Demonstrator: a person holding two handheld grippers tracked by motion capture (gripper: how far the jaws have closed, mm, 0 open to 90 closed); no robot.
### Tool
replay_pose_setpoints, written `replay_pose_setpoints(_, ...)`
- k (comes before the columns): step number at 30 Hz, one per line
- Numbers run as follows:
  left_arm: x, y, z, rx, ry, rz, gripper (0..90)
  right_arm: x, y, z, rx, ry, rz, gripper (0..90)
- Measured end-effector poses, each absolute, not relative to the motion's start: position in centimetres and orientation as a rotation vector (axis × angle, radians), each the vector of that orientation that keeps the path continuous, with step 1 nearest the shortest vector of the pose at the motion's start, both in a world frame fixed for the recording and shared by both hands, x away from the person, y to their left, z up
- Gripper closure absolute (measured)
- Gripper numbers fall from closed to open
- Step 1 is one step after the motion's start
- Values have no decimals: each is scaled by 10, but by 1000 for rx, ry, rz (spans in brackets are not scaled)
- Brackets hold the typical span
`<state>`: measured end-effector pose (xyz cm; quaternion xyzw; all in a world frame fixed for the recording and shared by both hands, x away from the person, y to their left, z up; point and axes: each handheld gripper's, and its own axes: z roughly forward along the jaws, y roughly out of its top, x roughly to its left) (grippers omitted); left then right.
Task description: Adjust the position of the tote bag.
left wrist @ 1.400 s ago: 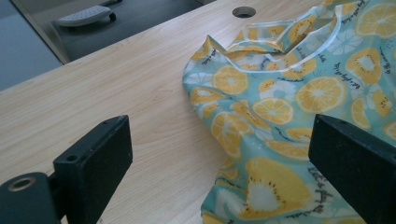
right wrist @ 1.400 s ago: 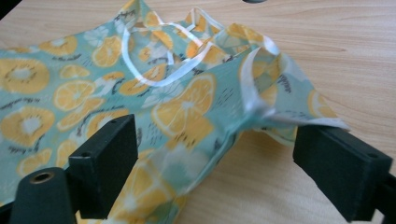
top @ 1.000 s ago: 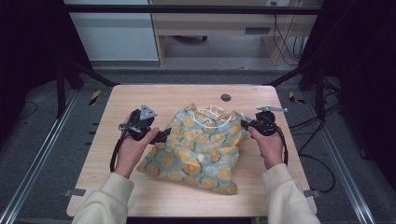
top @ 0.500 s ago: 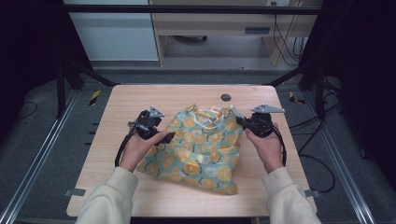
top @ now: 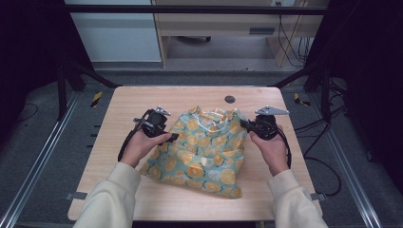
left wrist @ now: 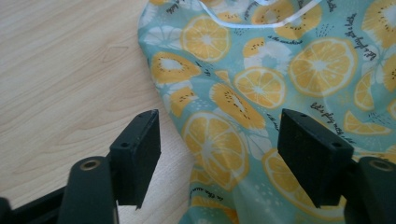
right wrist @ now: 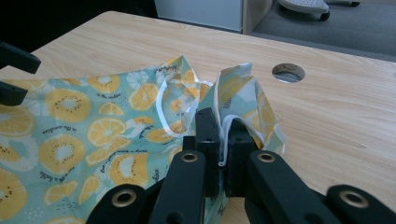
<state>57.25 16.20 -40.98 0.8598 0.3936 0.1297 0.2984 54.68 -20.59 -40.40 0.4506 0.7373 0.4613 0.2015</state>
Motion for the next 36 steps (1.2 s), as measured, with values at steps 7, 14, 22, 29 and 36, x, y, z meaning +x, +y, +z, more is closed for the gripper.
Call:
replay_pose_setpoints(7,572,157,-417,2344,1029,321,699,549,-203,-406,1257,2058,1278,878)
replay_pose_setpoints(14,566,166,-417,2294,1019,369,900,546,-208,-400,1232,2065,1260,883)
replay_pose_setpoints(22,552,188,-411,2204,1050,455,900,538,-225,-390,1231,2052,1247,888)
replay_pose_setpoints(29,546,195,-410,2166,1041,466,900,532,-229,-390,1216,2069,1218,889)
replay_pose_setpoints(36,542,198,-405,2134,1023,484,900,533,-232,-390,1220,2074,1211,889)
